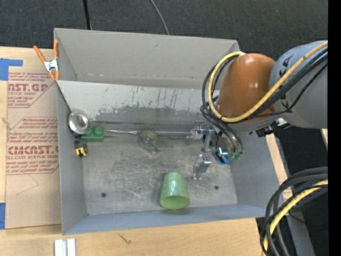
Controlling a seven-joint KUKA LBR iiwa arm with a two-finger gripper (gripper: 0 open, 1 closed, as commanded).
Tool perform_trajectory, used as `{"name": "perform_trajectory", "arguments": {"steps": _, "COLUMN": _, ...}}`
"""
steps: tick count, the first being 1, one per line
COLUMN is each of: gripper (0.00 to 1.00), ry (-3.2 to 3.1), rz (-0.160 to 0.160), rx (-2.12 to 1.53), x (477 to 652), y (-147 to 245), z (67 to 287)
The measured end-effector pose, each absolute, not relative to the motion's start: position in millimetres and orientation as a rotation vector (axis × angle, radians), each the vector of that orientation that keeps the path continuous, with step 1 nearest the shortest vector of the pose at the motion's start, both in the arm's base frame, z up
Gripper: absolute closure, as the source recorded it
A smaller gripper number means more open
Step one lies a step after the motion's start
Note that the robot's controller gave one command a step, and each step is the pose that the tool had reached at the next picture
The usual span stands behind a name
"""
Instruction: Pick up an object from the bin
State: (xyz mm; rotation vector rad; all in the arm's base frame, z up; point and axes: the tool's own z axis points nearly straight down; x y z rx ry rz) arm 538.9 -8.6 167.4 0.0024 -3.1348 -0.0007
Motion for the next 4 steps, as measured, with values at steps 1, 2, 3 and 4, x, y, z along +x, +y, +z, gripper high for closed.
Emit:
{"name": "perform_trajectory", "arguments": {"steps": 1, "gripper": 0.00, "ry": -3.093, "rz": -0.003, "rx": 0.526, "x": 509.2, "y": 32, "z": 83}}
{"name": "perform_trajectory", "arguments": {"steps": 2, "gripper": 0.00, "ry": -3.037, "rz": 0.007, "rx": 0.818, "x": 534.3, "y": 96, "z": 74}}
{"name": "perform_trajectory", "arguments": {"steps": 3, "gripper": 1.00, "ry": -3.037, "rz": 0.007, "rx": 0.813, "x": 534.3, "y": 95, "z": 75}}
{"name": "perform_trajectory", "arguments": {"steps": 4, "gripper": 1.00, "ry": -3.063, "rz": -0.001, "rx": 0.736, "x": 524.7, "y": 119, "z": 227}}
